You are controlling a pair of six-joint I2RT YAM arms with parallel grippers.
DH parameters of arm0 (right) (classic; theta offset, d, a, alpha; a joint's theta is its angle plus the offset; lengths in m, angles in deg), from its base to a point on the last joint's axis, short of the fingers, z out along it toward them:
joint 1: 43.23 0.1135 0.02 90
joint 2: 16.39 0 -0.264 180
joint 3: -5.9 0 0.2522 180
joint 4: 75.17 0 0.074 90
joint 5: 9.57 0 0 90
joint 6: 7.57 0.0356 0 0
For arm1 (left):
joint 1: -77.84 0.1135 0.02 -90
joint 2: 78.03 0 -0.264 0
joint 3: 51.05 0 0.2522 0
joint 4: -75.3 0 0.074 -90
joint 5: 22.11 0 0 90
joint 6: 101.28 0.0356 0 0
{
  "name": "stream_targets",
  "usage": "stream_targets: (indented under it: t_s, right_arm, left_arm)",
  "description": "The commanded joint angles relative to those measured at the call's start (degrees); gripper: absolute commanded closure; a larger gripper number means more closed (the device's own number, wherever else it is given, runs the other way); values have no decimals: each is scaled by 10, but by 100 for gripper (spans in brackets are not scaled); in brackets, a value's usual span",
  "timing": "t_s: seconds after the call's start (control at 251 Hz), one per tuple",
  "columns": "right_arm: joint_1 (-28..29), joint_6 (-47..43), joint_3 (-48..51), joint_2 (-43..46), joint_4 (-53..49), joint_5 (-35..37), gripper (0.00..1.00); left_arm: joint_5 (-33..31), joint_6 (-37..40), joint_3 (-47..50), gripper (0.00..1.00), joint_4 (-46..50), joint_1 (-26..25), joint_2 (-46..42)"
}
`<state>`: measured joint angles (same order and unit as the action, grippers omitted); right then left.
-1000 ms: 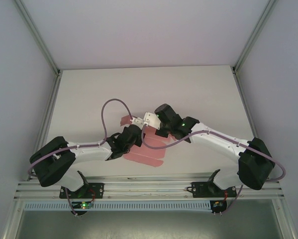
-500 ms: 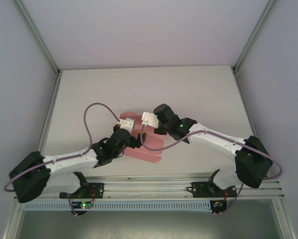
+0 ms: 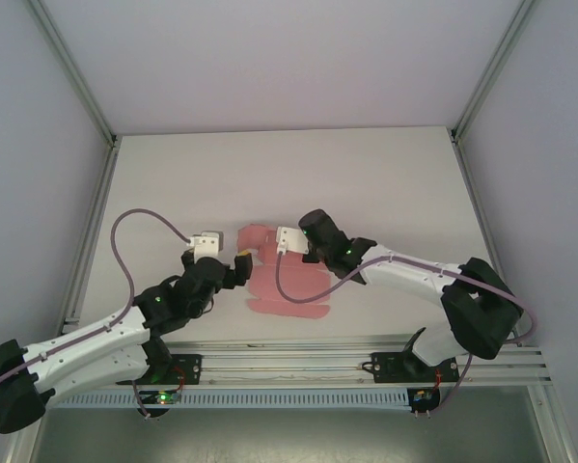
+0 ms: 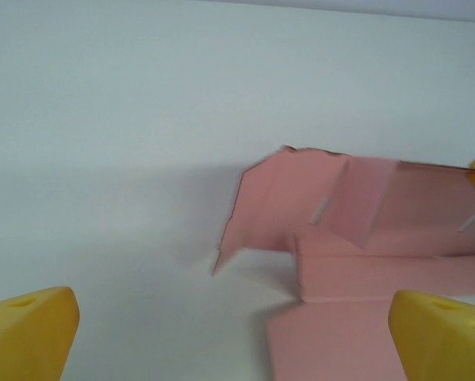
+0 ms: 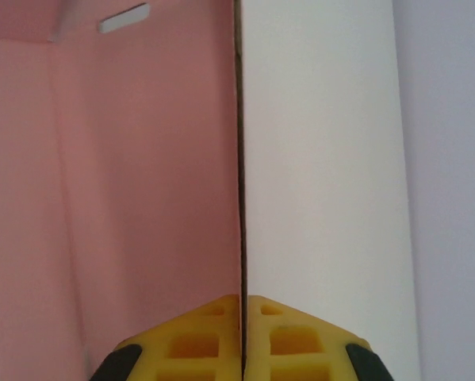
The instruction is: Assemble paper box
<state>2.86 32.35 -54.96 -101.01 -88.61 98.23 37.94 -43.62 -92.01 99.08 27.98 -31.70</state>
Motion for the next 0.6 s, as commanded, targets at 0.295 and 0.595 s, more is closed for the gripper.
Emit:
stream_targets:
  t_s: [0.295,0.595]
  right_arm:
    - [19,-164,99,-53,289,120,98]
    - [26,-192,135,-34,397,121,100]
  left_arm:
    - [-20,-83,-10,0,93,57,27]
    - [42,-89,-17,0,57,131,69]
